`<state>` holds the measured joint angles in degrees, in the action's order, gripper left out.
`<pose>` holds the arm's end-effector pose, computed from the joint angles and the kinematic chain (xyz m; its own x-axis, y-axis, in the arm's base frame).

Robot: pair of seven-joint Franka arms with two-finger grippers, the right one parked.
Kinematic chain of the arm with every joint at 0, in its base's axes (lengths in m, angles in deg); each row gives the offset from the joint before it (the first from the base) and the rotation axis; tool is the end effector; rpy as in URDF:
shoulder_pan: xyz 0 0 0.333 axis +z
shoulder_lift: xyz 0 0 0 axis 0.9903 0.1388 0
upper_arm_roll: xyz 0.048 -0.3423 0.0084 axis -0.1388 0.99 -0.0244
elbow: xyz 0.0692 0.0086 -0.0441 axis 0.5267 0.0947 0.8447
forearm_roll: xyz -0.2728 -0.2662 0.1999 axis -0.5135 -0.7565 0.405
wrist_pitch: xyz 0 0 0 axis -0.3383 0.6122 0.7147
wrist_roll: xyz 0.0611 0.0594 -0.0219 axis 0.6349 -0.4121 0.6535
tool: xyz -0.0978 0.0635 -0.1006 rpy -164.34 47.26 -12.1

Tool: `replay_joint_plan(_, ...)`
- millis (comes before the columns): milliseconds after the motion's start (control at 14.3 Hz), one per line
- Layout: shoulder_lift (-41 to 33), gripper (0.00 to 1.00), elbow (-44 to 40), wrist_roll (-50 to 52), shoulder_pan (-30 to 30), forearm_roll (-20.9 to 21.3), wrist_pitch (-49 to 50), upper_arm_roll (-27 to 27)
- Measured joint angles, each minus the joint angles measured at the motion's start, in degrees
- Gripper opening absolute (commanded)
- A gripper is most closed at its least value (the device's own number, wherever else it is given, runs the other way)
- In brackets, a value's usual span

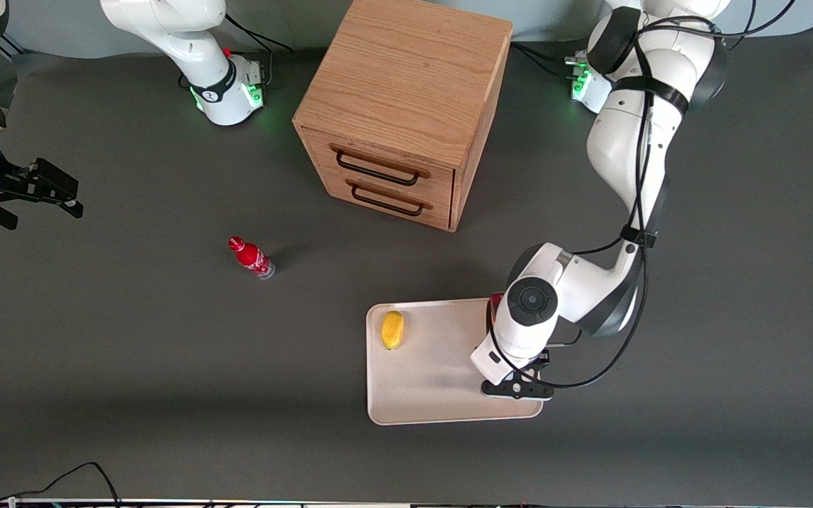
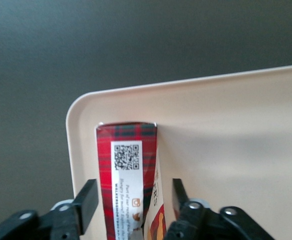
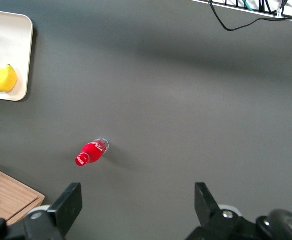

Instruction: Place red cookie box on tray

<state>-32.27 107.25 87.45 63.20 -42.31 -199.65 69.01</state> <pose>0.7773 -0.3604 0.2048 0.9815 -0.0608 0.1817 -0.0539 -0.9976 -0.0425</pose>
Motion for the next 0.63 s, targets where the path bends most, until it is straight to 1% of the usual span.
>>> replay_joint_plan(70,-0.81,1.0,-0.15,0.0,0.18,0.0,1.51,-0.08)
replay_joint_plan(209,-3.98,1.0,-0.48,-0.04,0.68,0.0,8.66,-0.14)
replay_joint_plan(349,-9.34,1.0,-0.43,-1.2,1.95,-0.45,16.47,0.08)
replay_joint_plan(488,-15.27,1.0,-0.07,-6.01,4.54,-3.39,21.97,0.24)
replay_joint_plan(628,-20.56,1.0,0.92,-12.97,8.62,-6.34,26.58,0.23)
